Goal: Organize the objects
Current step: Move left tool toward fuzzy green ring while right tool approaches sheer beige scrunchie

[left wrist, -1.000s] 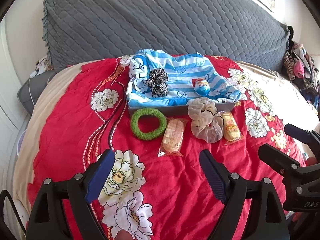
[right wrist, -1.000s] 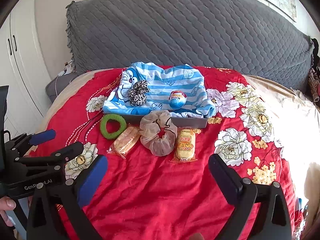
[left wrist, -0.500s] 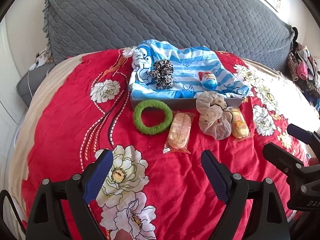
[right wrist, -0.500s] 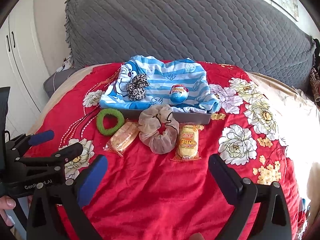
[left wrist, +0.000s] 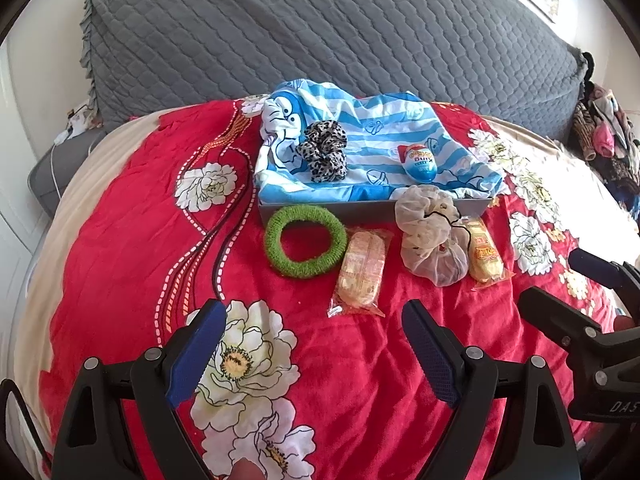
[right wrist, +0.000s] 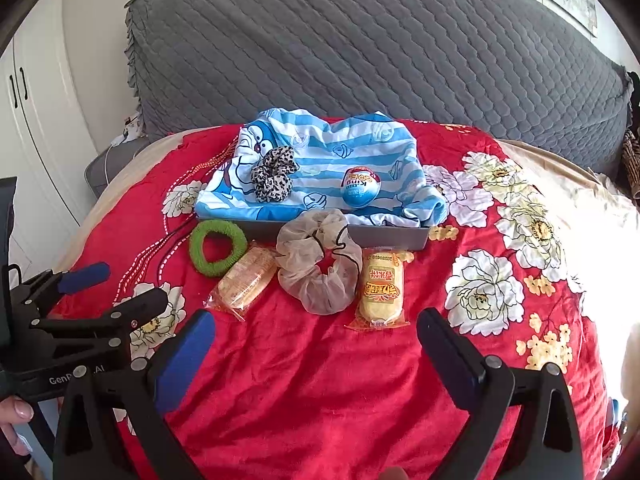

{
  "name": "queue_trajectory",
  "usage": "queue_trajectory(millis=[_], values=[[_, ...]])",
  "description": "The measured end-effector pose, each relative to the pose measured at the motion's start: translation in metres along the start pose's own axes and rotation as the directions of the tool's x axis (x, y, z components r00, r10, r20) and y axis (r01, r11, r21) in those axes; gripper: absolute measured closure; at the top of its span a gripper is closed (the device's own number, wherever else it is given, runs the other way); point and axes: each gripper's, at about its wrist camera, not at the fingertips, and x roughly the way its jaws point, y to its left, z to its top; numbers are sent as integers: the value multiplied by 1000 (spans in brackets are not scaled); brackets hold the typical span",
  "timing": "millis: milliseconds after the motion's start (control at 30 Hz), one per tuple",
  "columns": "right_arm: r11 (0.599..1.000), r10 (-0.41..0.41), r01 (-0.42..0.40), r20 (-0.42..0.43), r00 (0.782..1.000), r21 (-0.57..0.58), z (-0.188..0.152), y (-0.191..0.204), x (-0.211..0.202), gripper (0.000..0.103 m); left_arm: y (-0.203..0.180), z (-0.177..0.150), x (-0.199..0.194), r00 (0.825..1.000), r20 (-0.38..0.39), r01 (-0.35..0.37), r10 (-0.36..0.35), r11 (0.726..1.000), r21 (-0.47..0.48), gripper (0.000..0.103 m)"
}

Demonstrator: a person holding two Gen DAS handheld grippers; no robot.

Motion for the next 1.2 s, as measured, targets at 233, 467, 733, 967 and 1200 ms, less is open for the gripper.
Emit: queue_trajectory(millis=[233,467,733,967,1200], values=[[1000,-3,3,-4,1000,-1,0,1,6,2,3,1,7,1000,-3,-17,17,1000,-4,13],[1000,-2,2,-9,1000,-9,2,2,13,2,8,1,15,999,-10,-32,32,999,-4,13],[1000,5,-5,-12,1000,-10,3,2,20,2,7,2,23,999,-17,-30,30,1000,5,13],[1000,-2,2,-18,1000,-14,3,0,27,2,9,2,29,999,-21,-28,28,1000,0,13],[1000,-7,7,-22,1000,-24,3,2,35,2,12,2,42,999,-35,-23,23,1000,-10,13]])
